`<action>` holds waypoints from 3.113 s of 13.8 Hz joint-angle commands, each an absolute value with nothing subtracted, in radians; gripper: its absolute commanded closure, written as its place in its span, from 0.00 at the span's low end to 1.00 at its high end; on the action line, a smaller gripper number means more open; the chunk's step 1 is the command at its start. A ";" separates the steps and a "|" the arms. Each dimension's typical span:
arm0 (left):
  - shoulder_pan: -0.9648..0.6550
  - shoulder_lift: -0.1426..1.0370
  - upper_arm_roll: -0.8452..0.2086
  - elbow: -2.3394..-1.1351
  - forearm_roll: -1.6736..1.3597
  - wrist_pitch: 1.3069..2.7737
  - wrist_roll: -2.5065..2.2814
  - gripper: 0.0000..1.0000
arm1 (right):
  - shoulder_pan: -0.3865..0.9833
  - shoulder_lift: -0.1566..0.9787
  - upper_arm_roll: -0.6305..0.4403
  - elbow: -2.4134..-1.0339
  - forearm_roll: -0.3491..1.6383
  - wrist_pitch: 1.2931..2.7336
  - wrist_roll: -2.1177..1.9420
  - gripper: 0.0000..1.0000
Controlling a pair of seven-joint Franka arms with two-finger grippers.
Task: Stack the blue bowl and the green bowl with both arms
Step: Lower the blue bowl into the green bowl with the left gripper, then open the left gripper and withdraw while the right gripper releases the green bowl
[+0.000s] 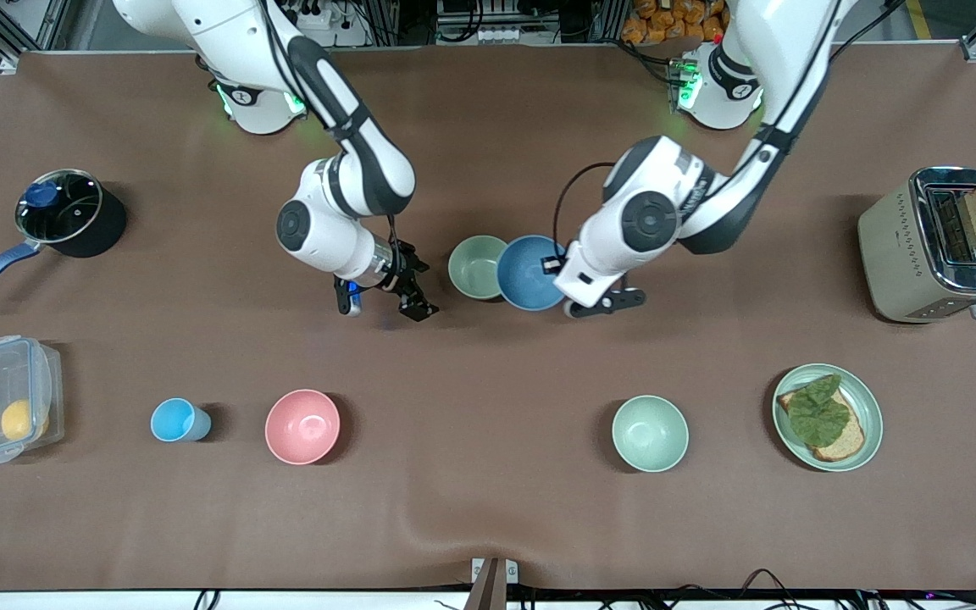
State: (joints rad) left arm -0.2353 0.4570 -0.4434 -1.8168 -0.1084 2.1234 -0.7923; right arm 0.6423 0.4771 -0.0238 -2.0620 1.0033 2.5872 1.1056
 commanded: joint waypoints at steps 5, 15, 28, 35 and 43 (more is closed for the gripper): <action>-0.340 0.538 -0.434 -1.750 -0.115 2.137 -0.857 1.00 | 0.632 0.495 -0.015 -2.082 1.269 2.542 0.868 0.00; -0.388 0.650 -0.430 -1.669 -0.083 2.163 -0.867 1.00 | 0.638 0.523 -0.014 -2.069 1.270 2.551 0.861 0.00; -0.371 0.626 -0.428 -1.663 -0.031 2.155 -0.865 0.00 | 0.641 0.526 -0.015 -2.065 1.270 2.553 0.861 0.00; -0.304 0.483 -0.333 -1.608 0.037 2.044 -0.858 0.00 | 0.623 0.508 -0.063 -2.071 1.160 2.542 0.749 0.00; -0.085 0.410 -0.316 -1.456 0.103 1.809 -0.567 0.00 | 0.480 0.442 -0.103 -2.068 0.935 2.289 0.700 0.00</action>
State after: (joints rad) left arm -0.1291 0.4611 -0.3079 -1.4502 0.0844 1.8587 -0.6595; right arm 0.5354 0.4891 -0.1086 -2.0520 0.9907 2.3576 0.7328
